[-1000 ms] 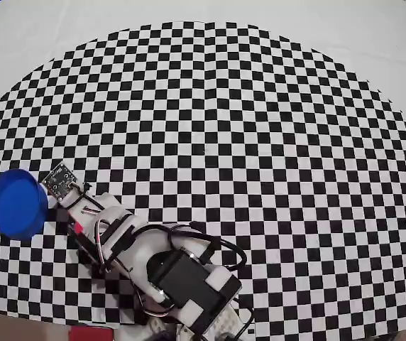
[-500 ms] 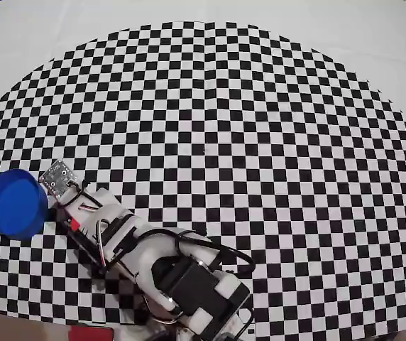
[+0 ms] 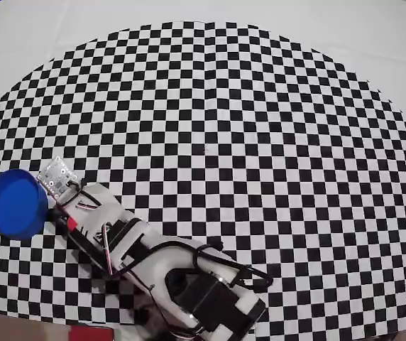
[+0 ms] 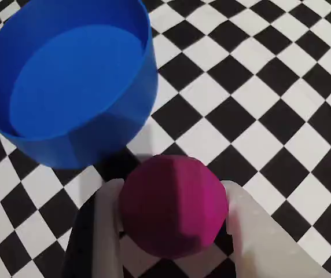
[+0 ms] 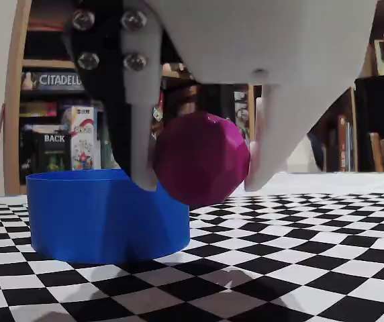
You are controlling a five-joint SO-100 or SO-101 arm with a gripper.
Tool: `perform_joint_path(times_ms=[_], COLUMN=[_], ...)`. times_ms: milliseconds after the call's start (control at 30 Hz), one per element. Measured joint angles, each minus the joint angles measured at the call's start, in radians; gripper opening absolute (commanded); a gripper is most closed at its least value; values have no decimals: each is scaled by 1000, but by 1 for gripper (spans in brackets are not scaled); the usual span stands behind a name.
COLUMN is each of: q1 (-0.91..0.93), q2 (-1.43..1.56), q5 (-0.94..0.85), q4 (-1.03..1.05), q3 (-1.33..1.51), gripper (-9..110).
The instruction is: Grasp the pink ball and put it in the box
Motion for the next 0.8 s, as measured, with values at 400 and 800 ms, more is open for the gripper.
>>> perform_joint_path(times_ms=[400, 800], q1=[-35, -97], q2=[133, 133], q5=[0, 0], q4=[0, 0], q3=[34, 34], gripper=[0, 0])
